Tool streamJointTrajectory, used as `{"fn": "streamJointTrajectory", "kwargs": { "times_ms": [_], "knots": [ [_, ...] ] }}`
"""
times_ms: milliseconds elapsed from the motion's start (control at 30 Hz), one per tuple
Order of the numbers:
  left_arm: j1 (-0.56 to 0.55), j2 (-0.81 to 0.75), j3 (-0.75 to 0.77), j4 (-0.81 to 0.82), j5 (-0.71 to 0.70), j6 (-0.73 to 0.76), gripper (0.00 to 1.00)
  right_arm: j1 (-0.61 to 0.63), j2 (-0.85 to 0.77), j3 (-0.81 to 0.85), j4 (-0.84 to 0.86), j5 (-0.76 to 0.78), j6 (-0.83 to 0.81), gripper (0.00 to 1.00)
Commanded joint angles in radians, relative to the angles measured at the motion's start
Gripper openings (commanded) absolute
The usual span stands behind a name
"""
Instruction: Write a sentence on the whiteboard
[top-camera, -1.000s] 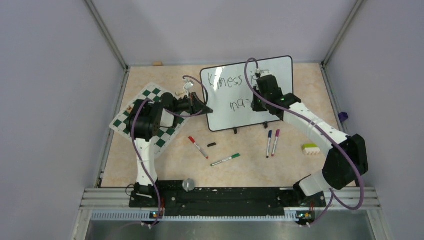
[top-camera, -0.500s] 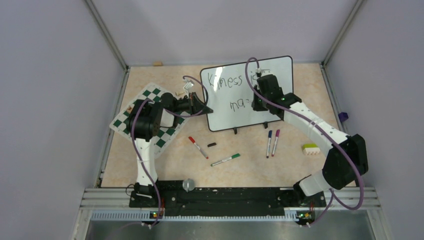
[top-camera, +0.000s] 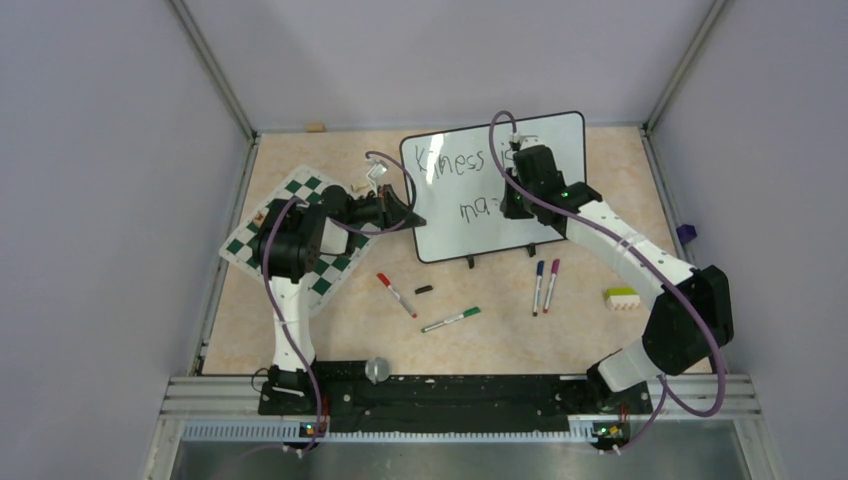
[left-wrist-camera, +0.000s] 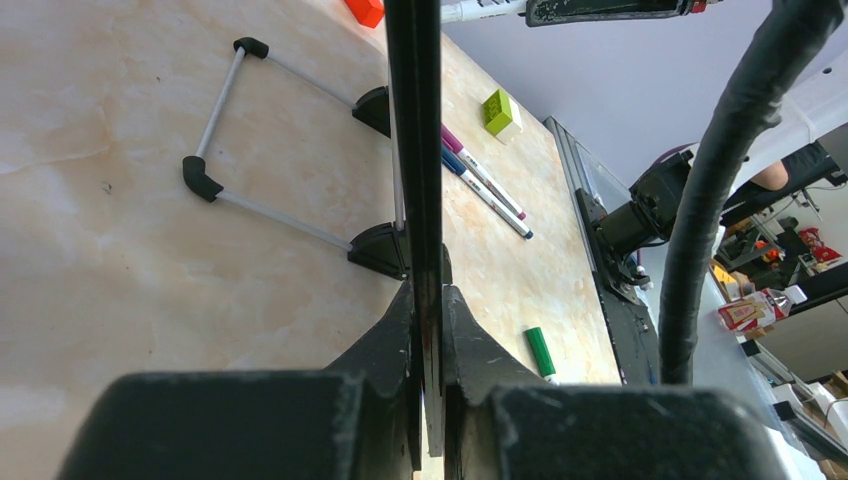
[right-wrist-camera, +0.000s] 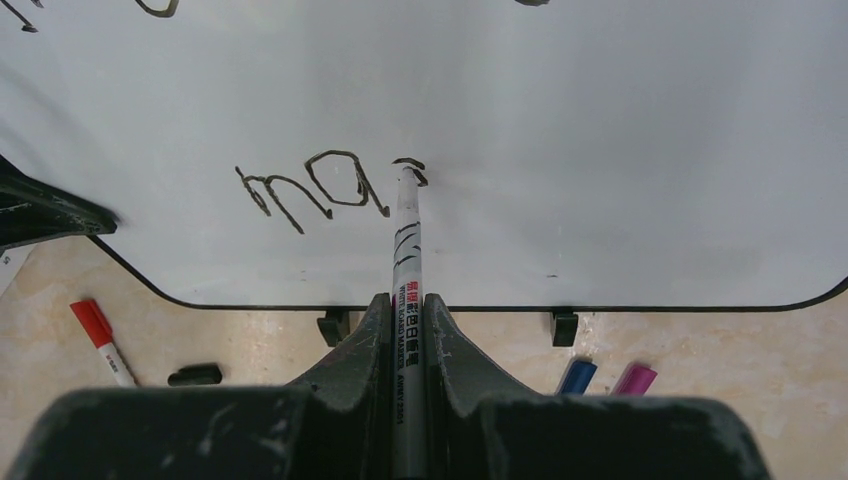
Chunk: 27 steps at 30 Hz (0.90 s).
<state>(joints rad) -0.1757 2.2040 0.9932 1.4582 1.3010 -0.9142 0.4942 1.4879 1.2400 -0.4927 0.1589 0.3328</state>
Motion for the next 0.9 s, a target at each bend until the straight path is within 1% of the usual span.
{"fn": "streamJointTrajectory", "kwargs": {
  "times_ms": [0,533,867],
  "knots": [
    [0.001,-0.033,0.016,0.161,0.033,0.053,0.00,-0.012,0.009,0.032,0.067,-0.025,-0.009,0.00],
    [0.001,-0.034,0.016,0.162,0.030,0.053,0.00,-0.012,-0.012,-0.037,0.023,-0.037,-0.012,0.00],
    [0.001,-0.034,0.015,0.162,0.030,0.055,0.00,-0.017,-0.002,-0.004,0.005,0.036,-0.008,0.00]
  ]
}}
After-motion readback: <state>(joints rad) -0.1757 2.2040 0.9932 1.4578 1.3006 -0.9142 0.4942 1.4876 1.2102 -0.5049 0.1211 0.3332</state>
